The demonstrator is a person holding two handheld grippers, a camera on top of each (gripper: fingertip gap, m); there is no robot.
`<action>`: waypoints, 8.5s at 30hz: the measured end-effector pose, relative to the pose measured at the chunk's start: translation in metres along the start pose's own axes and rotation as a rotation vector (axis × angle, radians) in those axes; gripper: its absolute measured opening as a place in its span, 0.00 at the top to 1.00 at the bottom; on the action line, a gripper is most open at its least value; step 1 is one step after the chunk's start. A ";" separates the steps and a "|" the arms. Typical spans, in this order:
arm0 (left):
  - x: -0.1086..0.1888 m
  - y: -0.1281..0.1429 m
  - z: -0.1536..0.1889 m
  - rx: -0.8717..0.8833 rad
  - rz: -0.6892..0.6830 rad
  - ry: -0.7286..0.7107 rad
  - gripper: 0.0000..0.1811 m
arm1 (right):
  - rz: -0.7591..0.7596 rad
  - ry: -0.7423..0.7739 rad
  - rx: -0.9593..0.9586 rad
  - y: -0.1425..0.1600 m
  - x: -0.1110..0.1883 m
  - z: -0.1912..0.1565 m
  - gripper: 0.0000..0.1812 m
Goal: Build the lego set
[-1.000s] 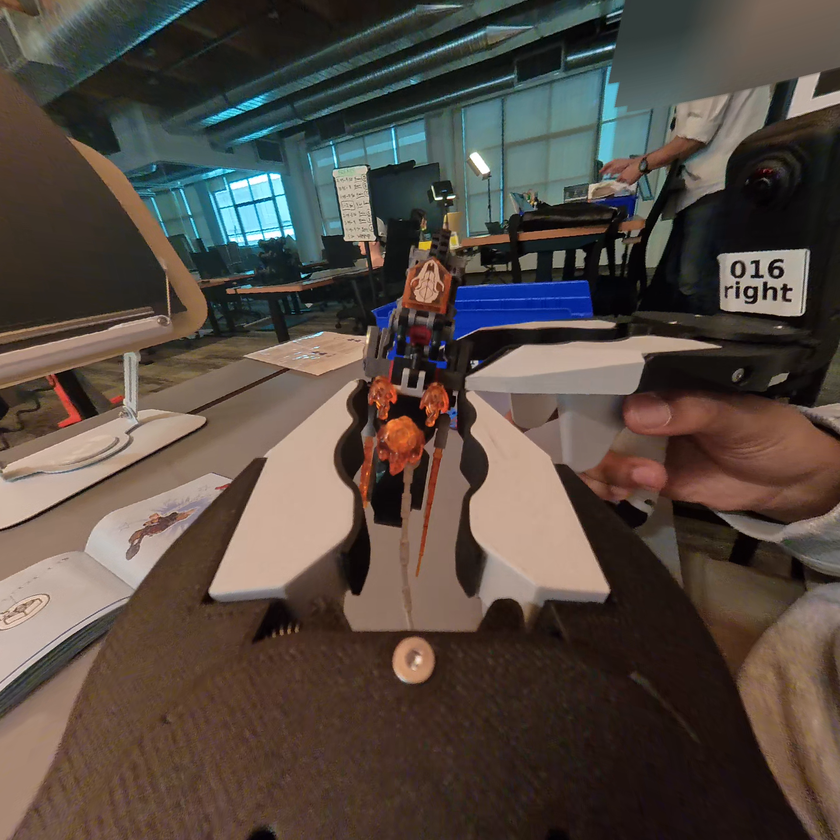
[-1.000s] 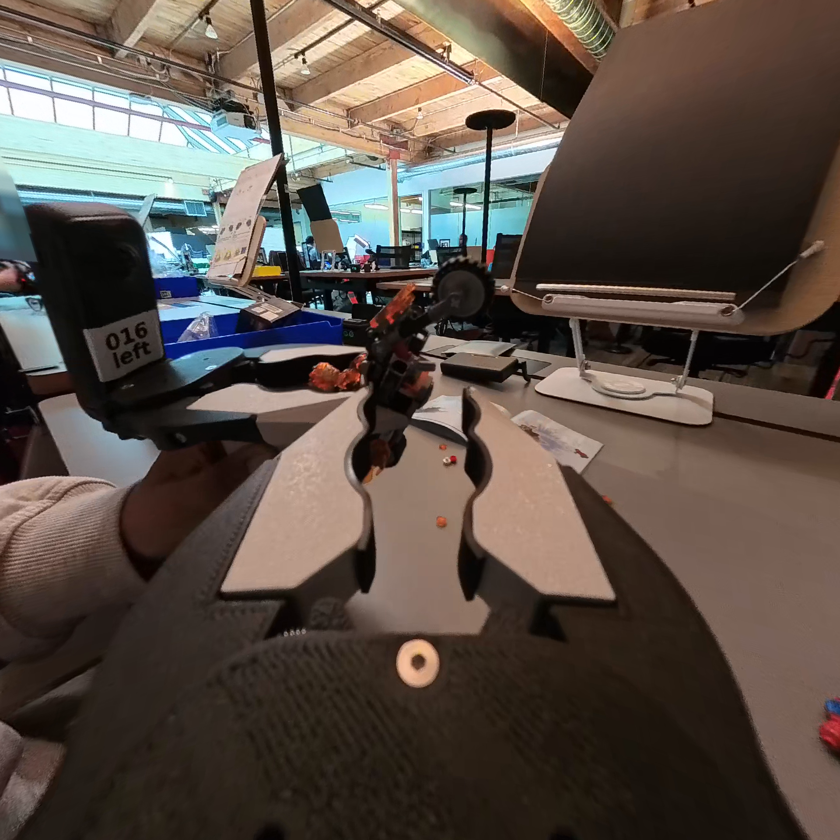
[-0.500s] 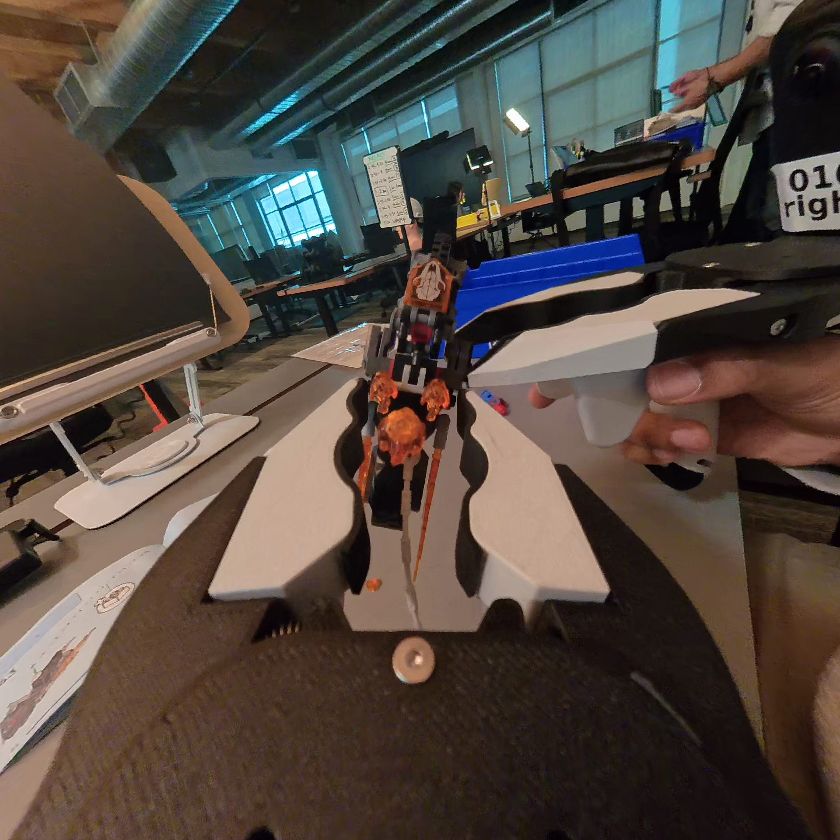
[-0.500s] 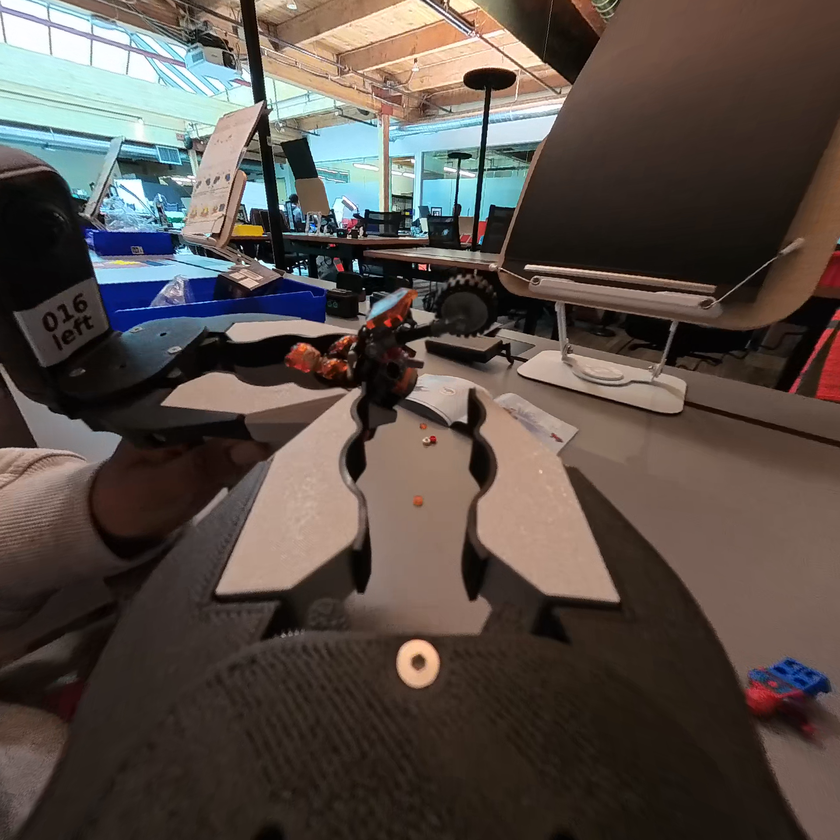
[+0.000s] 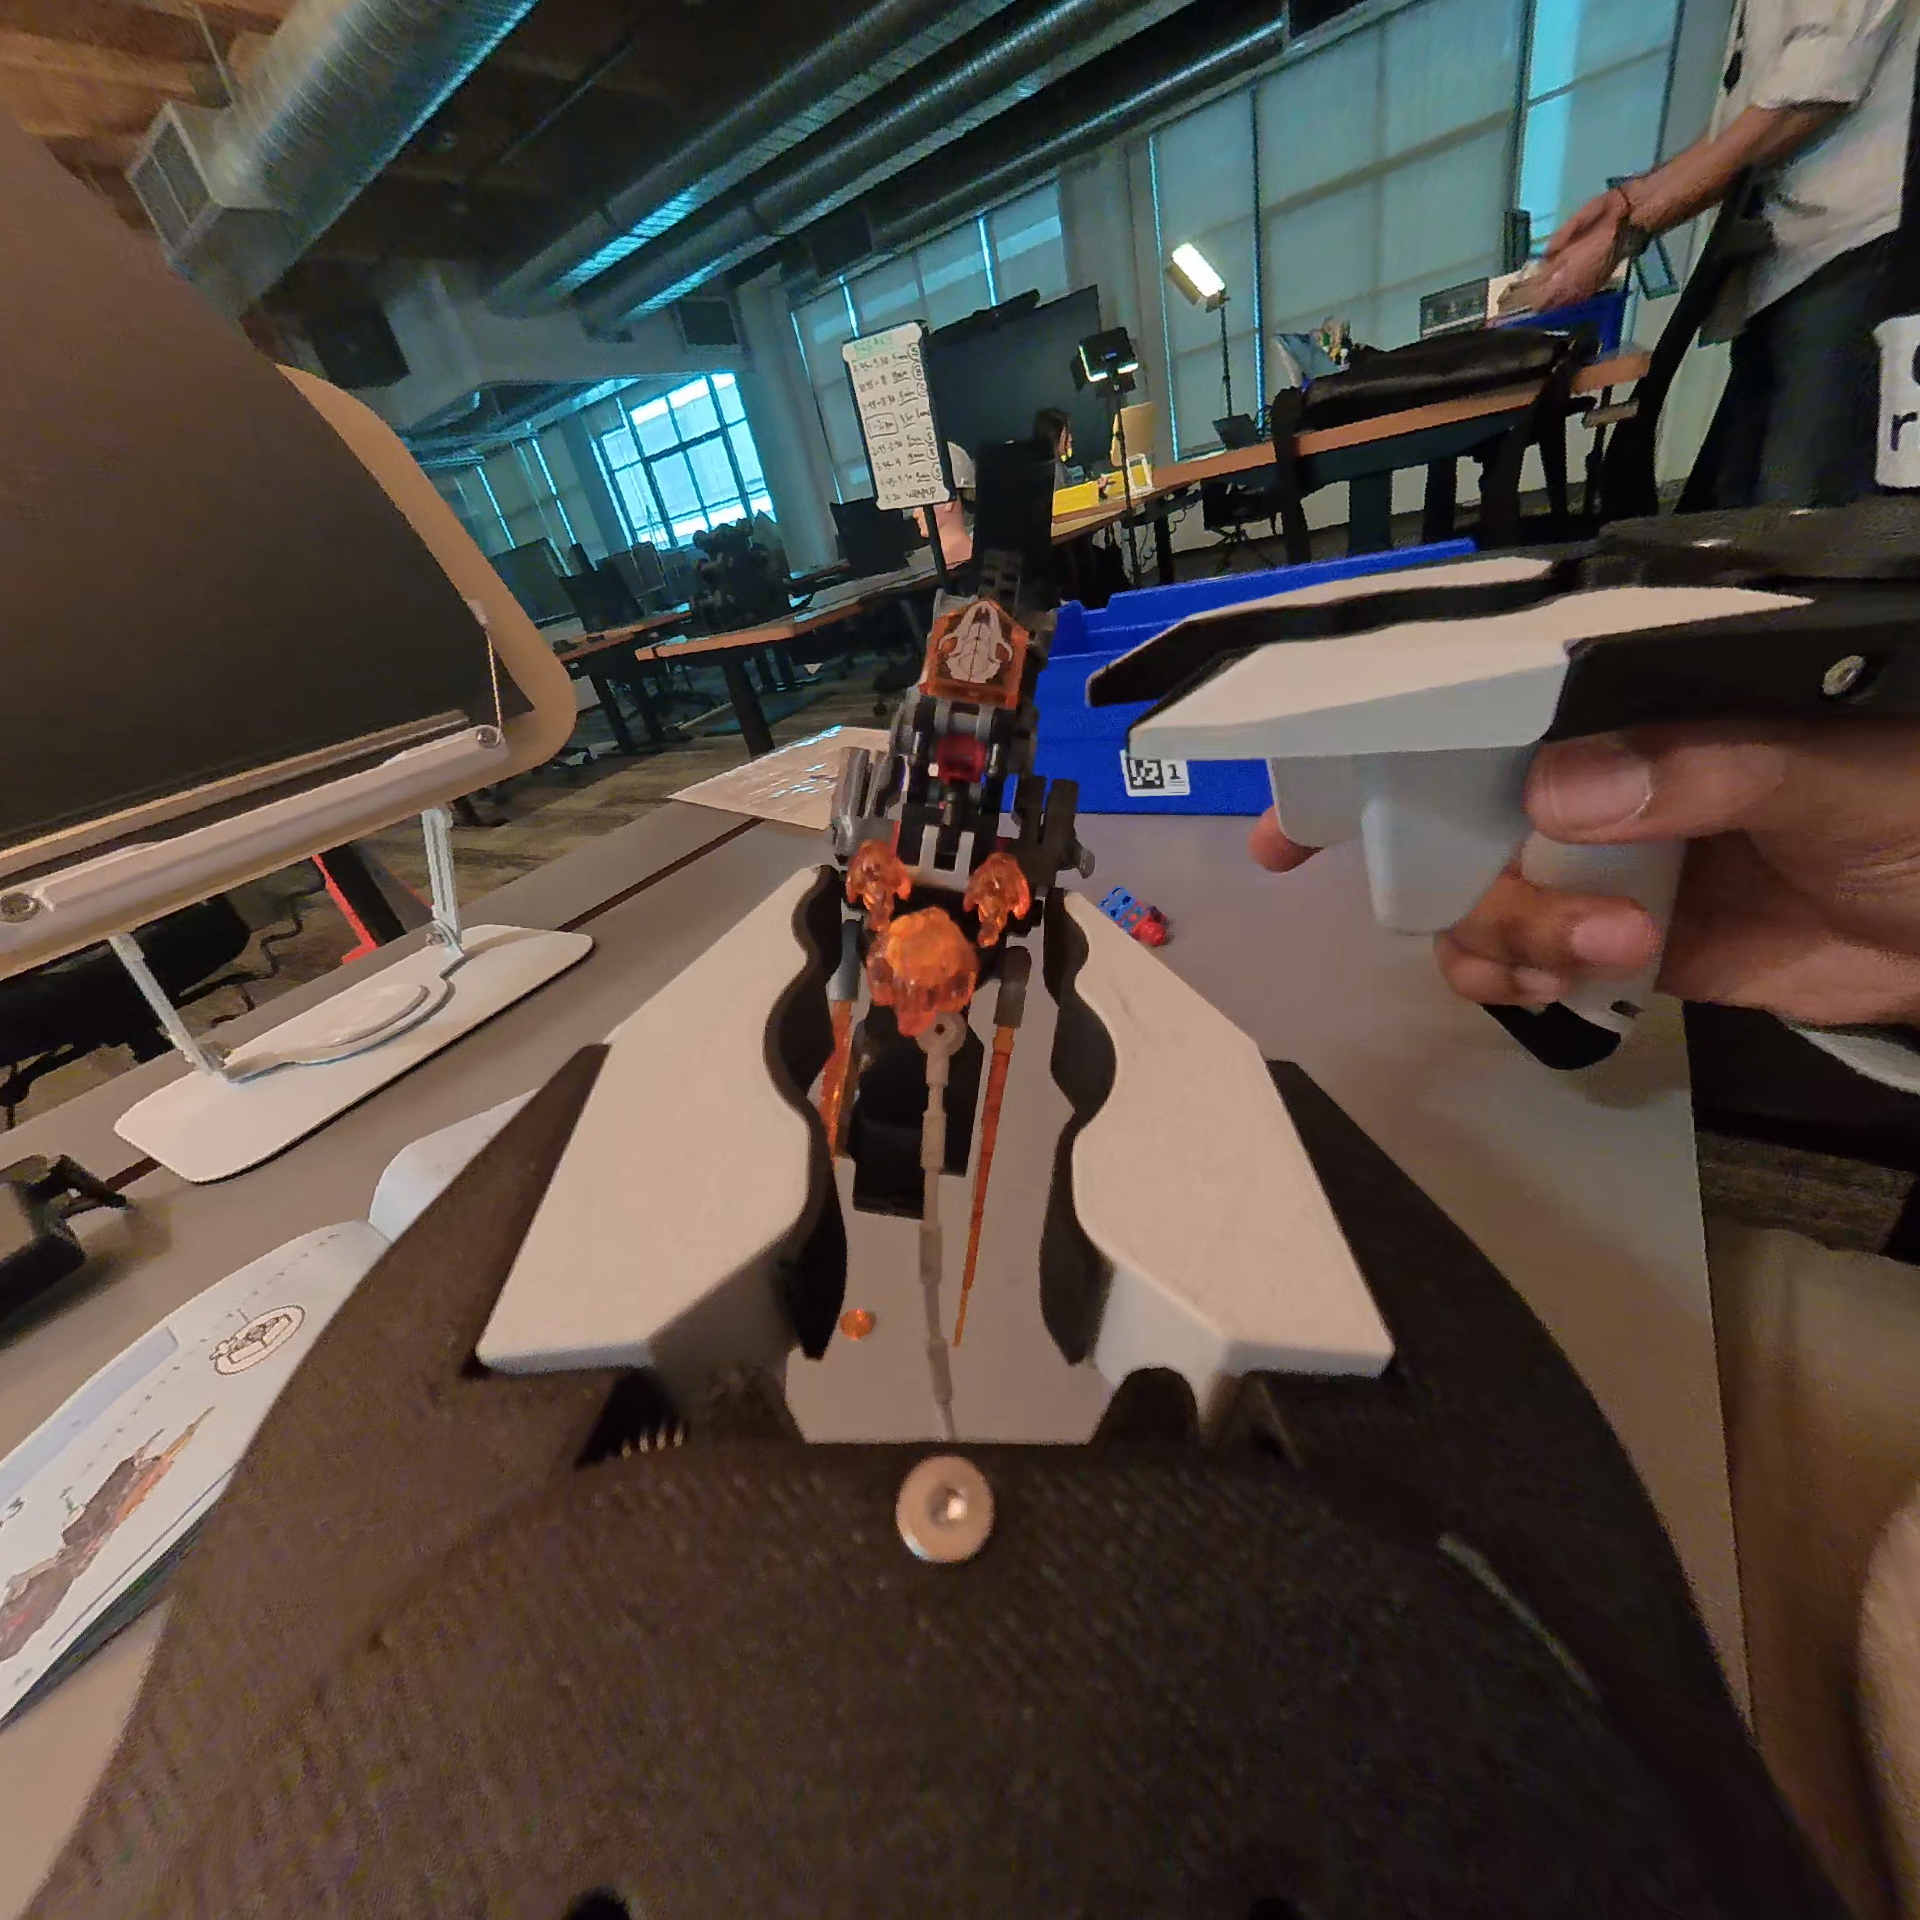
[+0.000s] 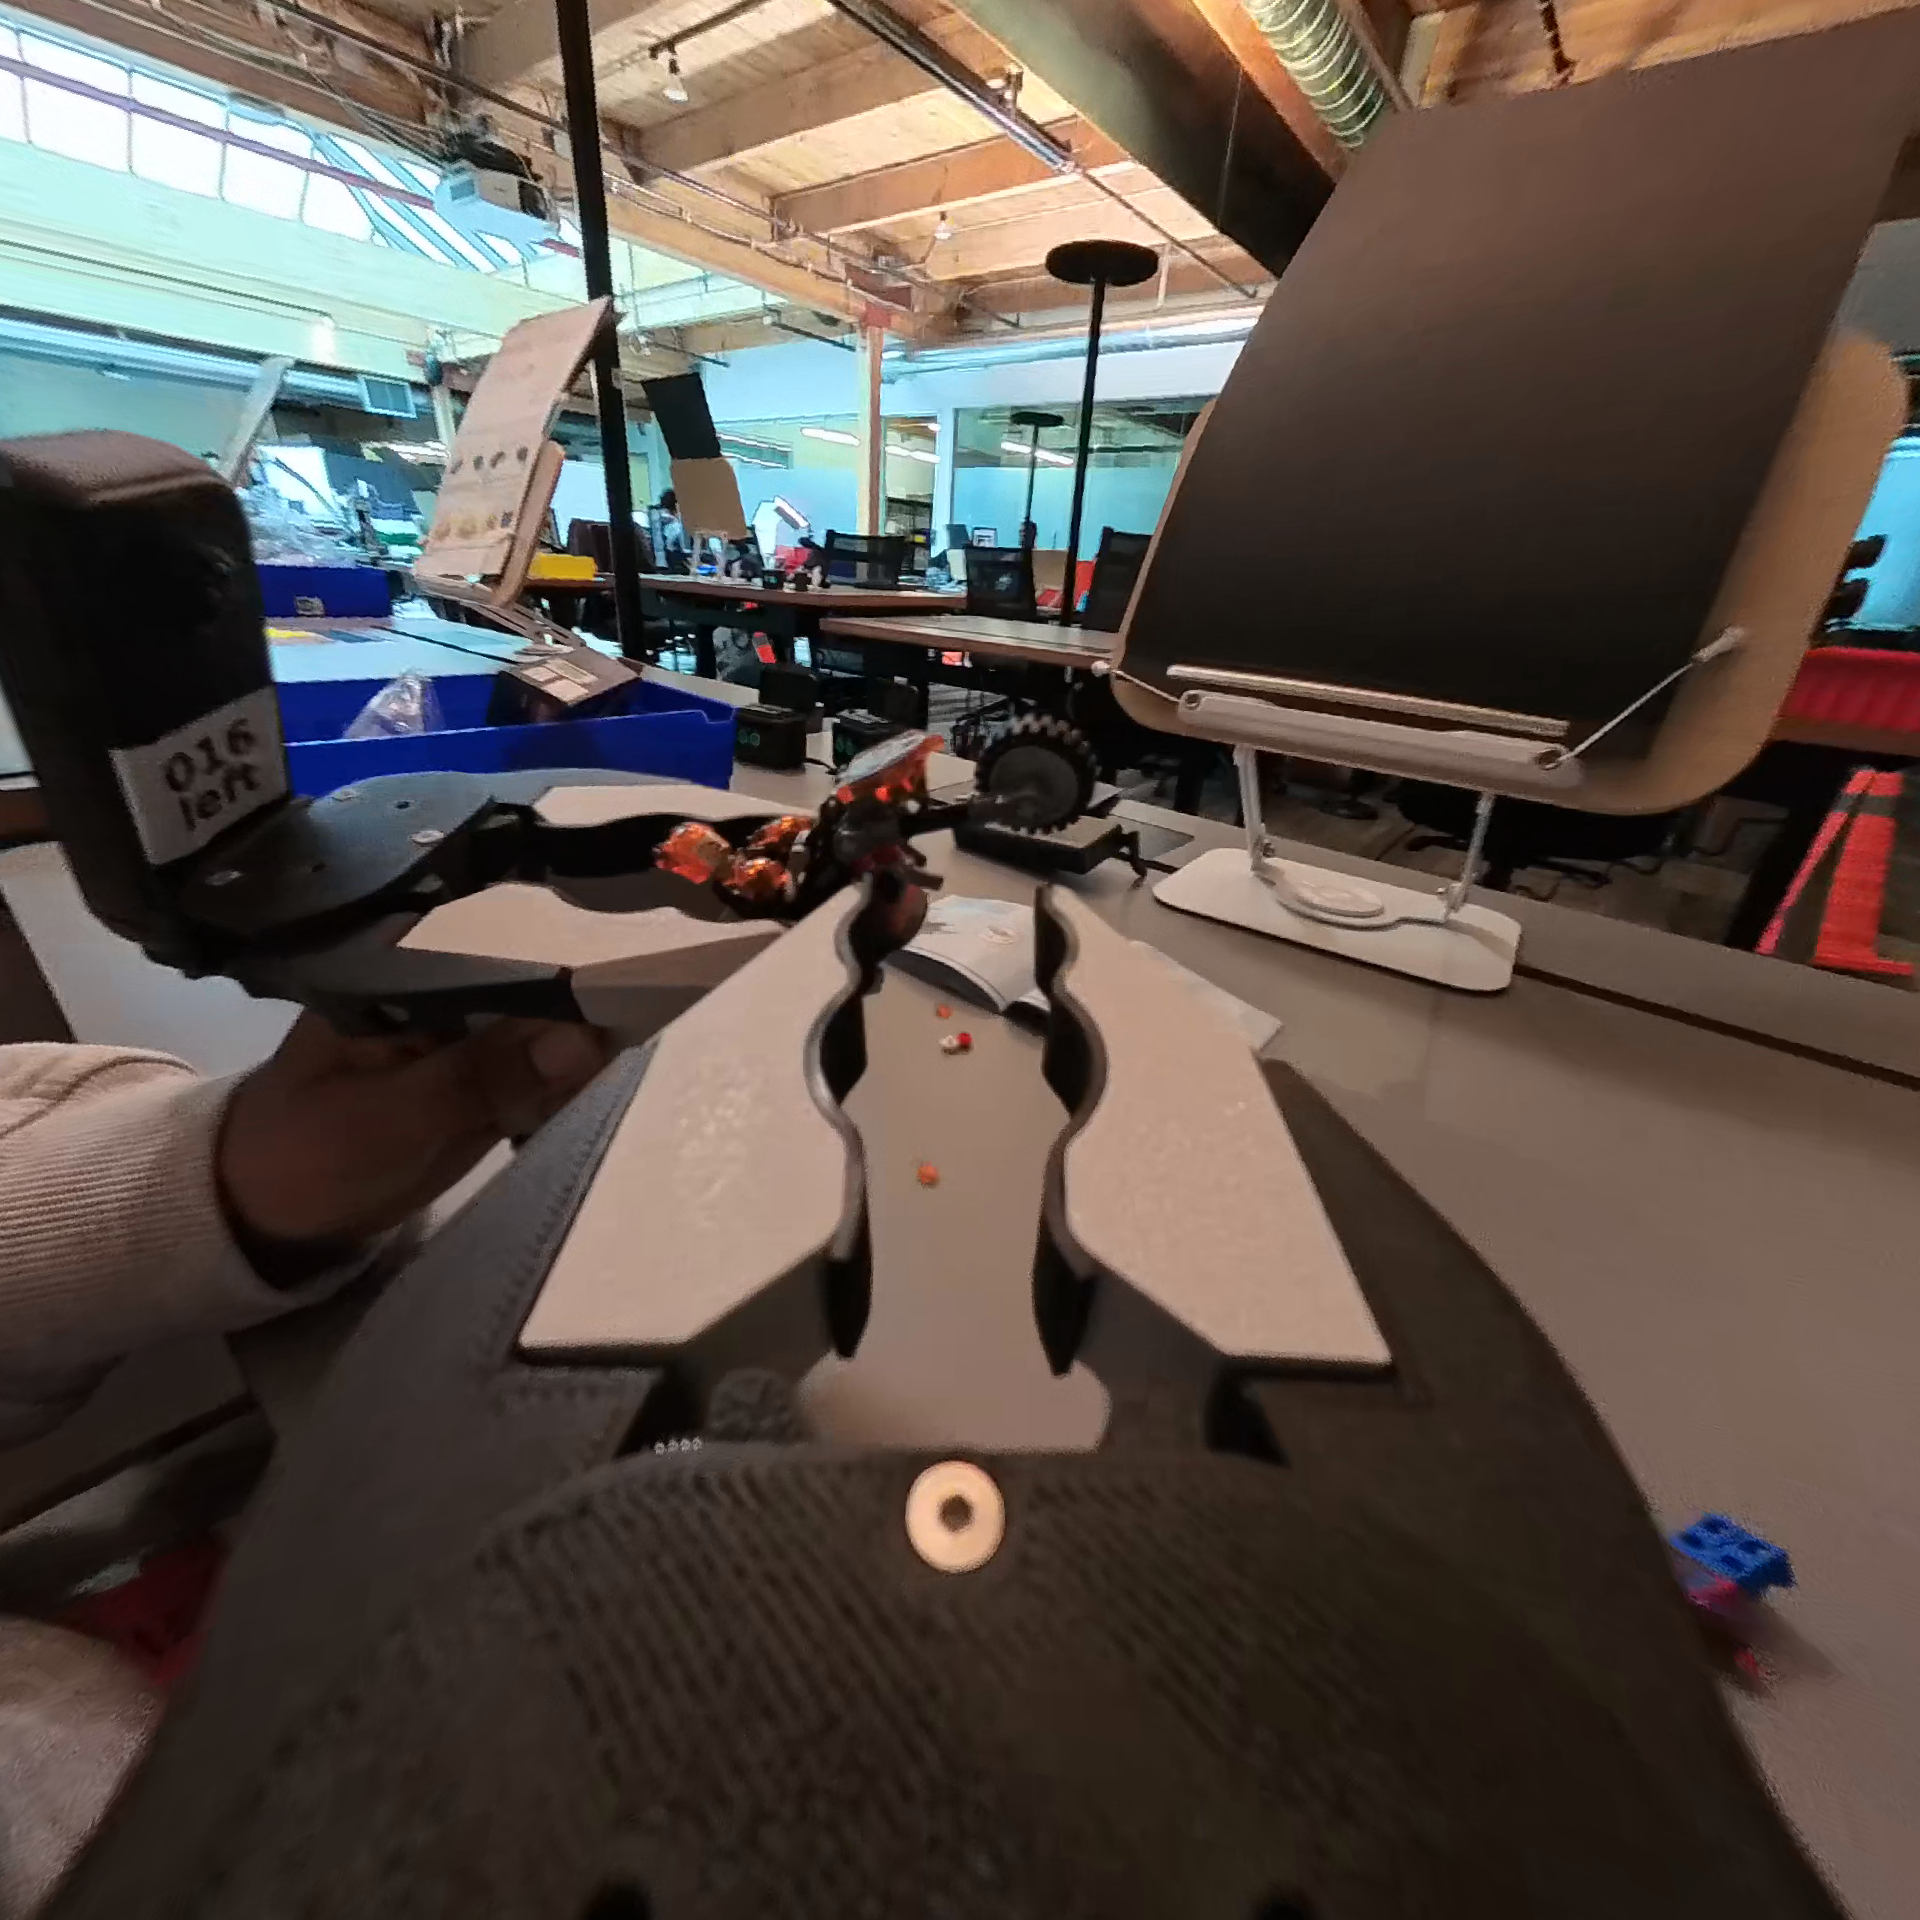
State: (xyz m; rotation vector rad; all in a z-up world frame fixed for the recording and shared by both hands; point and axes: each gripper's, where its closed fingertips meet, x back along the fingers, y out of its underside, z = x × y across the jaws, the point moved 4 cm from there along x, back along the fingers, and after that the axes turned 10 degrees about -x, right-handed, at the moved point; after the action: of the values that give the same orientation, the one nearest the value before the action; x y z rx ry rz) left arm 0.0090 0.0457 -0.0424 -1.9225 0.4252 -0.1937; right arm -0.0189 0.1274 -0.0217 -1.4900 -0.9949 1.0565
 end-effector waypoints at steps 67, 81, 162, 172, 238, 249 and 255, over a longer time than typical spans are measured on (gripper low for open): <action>-0.001 -0.001 0.009 -0.133 -0.028 -0.012 0.81 | -0.136 -0.261 -0.339 0.022 -0.005 -0.010 0.98; -0.006 0.012 0.008 0.104 -0.058 0.119 0.70 | -0.133 -0.274 -0.277 0.025 -0.007 -0.015 0.99; 0.010 -0.015 0.041 0.585 0.220 0.737 0.73 | -0.127 -0.665 -0.286 0.029 0.022 -0.019 0.81; 0.014 -0.023 0.037 0.653 0.293 0.767 0.72 | -0.006 -0.743 -0.463 0.019 0.023 -0.022 0.82; 0.016 -0.024 0.013 0.743 0.377 0.655 0.72 | 0.071 -0.680 -0.491 0.016 0.020 -0.017 0.82; 0.008 -0.017 0.020 0.790 0.319 0.687 0.58 | 0.138 -0.698 -0.589 0.009 0.023 -0.011 0.83; 0.007 -0.021 0.024 0.832 0.342 0.695 0.62 | 0.134 -0.728 -0.596 0.013 0.021 -0.021 0.83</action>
State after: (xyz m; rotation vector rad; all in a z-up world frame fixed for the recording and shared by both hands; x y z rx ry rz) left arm 0.0272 0.0705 -0.0322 -0.9042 0.9475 -0.6986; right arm 0.0080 0.1398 -0.0345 -1.6784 -1.8627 1.5384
